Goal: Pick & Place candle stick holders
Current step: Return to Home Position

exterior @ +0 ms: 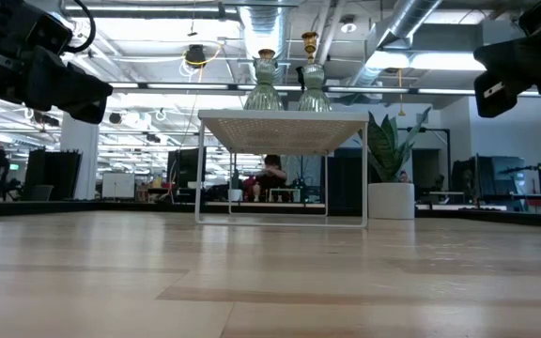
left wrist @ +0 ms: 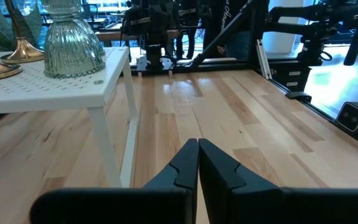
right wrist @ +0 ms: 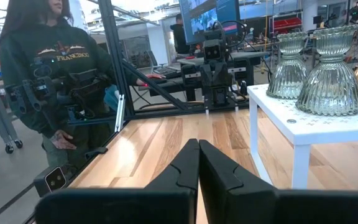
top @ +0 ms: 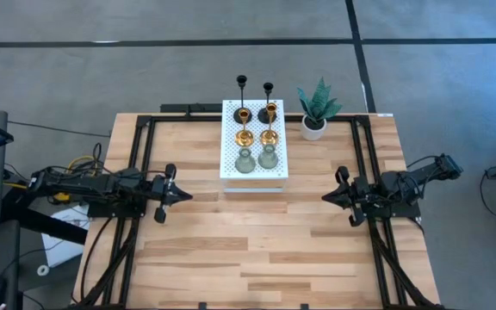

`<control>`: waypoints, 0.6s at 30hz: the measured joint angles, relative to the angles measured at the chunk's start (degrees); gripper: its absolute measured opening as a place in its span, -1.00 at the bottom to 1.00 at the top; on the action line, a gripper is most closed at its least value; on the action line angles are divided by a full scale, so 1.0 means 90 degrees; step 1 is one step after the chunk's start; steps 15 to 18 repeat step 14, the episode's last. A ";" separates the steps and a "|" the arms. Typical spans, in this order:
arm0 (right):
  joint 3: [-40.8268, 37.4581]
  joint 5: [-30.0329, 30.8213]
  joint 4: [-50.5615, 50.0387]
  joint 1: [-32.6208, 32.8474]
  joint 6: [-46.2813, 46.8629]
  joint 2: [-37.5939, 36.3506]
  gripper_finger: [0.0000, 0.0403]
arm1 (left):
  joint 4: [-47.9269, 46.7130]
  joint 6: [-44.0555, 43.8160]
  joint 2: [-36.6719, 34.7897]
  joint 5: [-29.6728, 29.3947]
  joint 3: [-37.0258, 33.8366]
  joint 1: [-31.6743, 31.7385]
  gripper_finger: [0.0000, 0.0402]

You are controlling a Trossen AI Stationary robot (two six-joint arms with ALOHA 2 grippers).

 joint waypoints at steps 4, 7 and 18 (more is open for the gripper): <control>0.0000 0.0001 0.0000 -0.0001 0.0000 0.0000 -1.00 | 0.0026 0.0000 0.0000 0.0000 -0.0002 0.0000 -0.94; 0.0000 -0.0002 0.0000 0.0000 0.0000 0.0000 -1.00 | 0.0030 0.0000 0.0000 0.0000 -0.0002 0.0000 -0.94; 0.0000 -0.0001 0.0000 0.0001 -0.0002 0.0000 -1.00 | 0.0030 0.0000 0.0000 0.0000 0.0000 0.0000 -0.94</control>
